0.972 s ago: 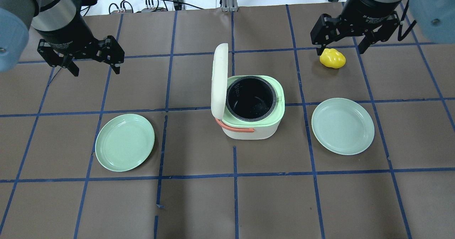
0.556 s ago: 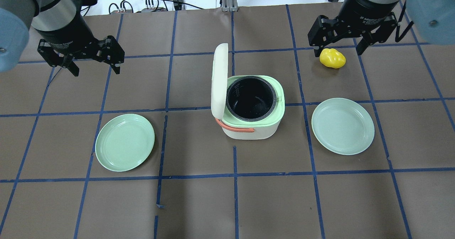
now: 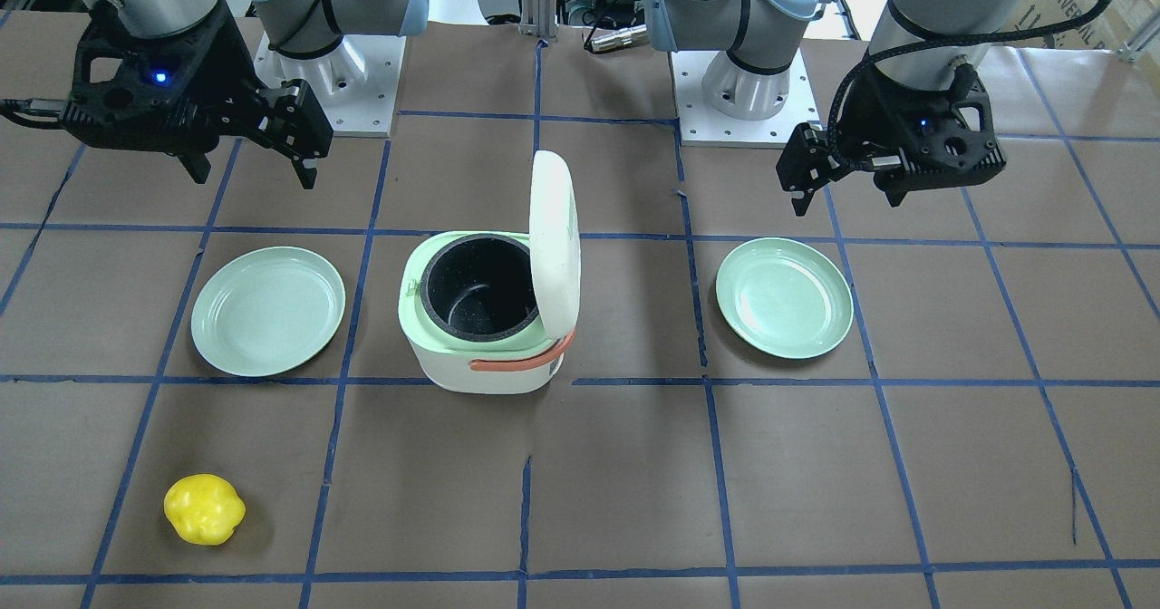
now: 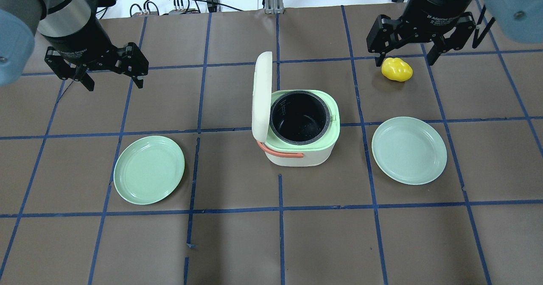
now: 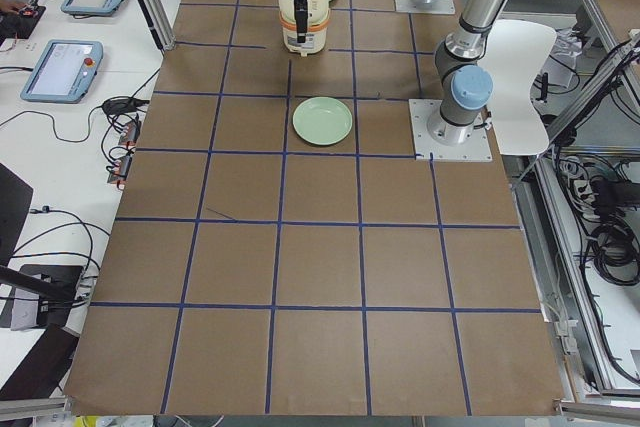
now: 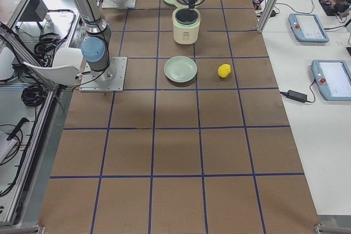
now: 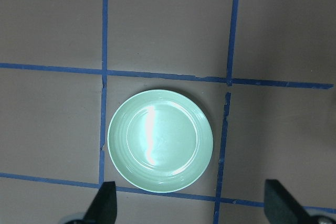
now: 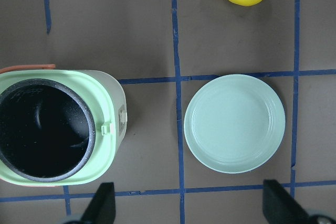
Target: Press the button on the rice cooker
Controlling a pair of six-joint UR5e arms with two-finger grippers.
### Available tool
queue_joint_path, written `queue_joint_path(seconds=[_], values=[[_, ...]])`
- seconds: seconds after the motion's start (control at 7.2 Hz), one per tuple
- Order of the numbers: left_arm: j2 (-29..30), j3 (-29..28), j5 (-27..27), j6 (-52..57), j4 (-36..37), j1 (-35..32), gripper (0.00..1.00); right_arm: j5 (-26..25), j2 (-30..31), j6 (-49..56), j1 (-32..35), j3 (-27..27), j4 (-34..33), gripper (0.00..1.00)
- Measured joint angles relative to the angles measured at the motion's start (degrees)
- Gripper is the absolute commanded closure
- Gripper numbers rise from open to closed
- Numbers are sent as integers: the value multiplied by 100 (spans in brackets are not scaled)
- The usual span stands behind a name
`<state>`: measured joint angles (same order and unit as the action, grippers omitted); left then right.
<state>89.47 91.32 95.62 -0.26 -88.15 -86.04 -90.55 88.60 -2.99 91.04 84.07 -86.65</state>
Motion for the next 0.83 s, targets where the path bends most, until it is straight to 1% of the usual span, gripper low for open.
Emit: queue_joint_path(seconds=[0.28, 0.83], values=[[0, 0, 0, 0, 0, 0, 0, 32, -27, -103, 57, -87, 98, 1], [2, 0, 0, 0, 0, 0, 0, 55, -25, -171, 81, -74, 139, 1]])
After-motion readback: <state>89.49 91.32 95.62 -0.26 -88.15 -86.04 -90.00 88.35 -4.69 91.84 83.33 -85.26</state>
